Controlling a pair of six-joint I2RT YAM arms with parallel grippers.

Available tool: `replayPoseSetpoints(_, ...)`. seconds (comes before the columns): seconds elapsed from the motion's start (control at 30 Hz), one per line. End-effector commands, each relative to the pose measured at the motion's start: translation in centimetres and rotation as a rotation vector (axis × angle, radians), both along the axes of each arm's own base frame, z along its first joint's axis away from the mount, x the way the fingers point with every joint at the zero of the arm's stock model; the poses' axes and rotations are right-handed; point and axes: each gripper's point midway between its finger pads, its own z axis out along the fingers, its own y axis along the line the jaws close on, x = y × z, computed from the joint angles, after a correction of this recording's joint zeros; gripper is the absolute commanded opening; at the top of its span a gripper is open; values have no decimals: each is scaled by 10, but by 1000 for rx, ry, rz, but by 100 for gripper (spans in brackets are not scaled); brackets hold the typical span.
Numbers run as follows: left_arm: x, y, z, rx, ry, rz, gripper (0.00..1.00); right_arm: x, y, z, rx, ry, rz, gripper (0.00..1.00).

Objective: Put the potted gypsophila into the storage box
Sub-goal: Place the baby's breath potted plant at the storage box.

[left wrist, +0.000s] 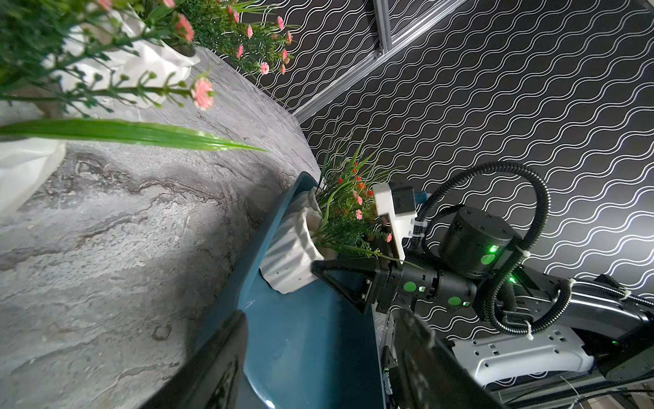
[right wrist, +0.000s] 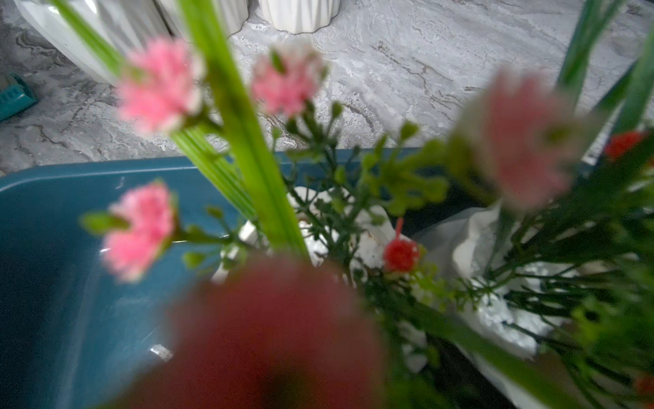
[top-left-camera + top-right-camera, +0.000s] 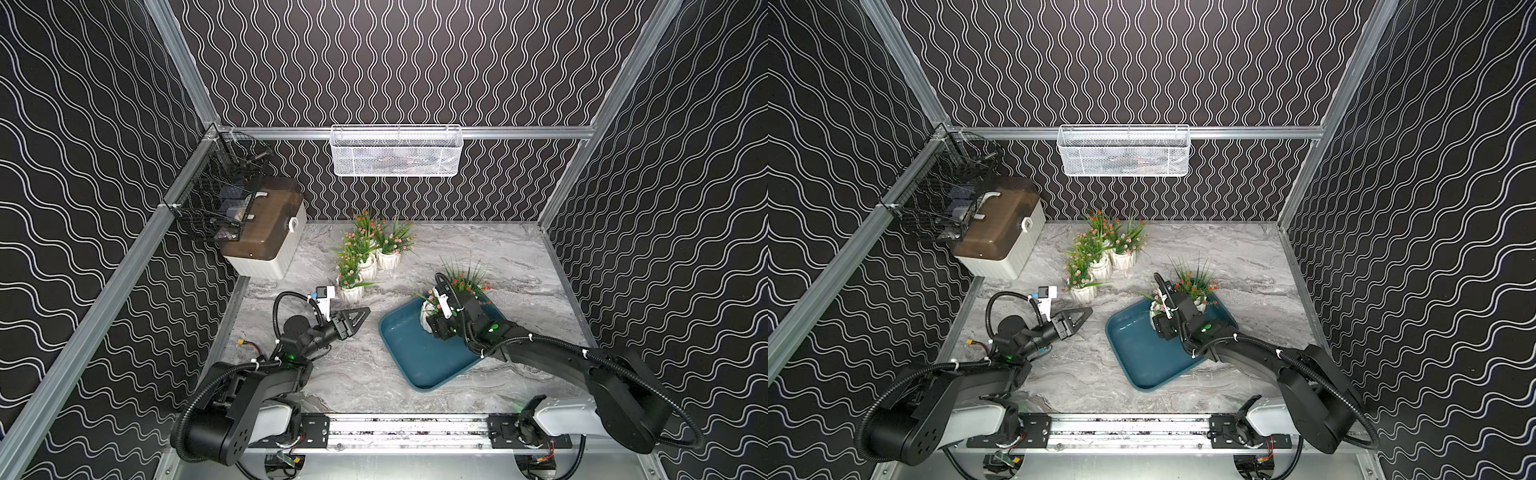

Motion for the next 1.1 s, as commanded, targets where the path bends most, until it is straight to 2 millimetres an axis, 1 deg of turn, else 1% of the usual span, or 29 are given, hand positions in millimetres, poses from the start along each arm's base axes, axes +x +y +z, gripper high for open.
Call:
replayPoseSetpoints(0.0, -2, 0, 11, -11, -47, -8, 69, 12, 12, 15, 69, -54, 4, 77)
replayPoseSetpoints(0.13, -2, 1, 12, -4, -51, -2, 69, 14, 12, 10, 71, -40, -1, 80)
replayPoseSetpoints(0.37, -4, 1, 12, 14, -49, 4, 69, 12, 10, 1, 60, 7, -16, 89)
replayPoseSetpoints(0.47, -4, 2, 12, 21, -48, 8, 70, 9, 9, 3, 67, 11, -19, 93)
replayPoseSetpoints(0.57, -3, 3, 12, 25, -48, 12, 70, 7, 7, 9, 78, 7, -24, 97)
replayPoseSetpoints(0.63, -3, 2, 12, 25, -46, 11, 70, 5, 6, 16, 84, 7, -28, 99)
replayPoseSetpoints(0.73, -3, 2, 11, 26, -41, 12, 70, 0, 6, 35, 114, 0, -19, 100)
replayPoseSetpoints(0.8, -2, 2, 10, 27, -36, 9, 70, -6, 4, 50, 139, -6, -11, 100)
replayPoseSetpoints(0.97, -1, 4, 8, 36, -31, 22, 70, -20, -8, 88, 182, -58, -14, 100)
replayPoseSetpoints(1.07, -1, 3, 10, 35, -33, 18, 70, -27, -8, 111, 226, -82, 10, 99)
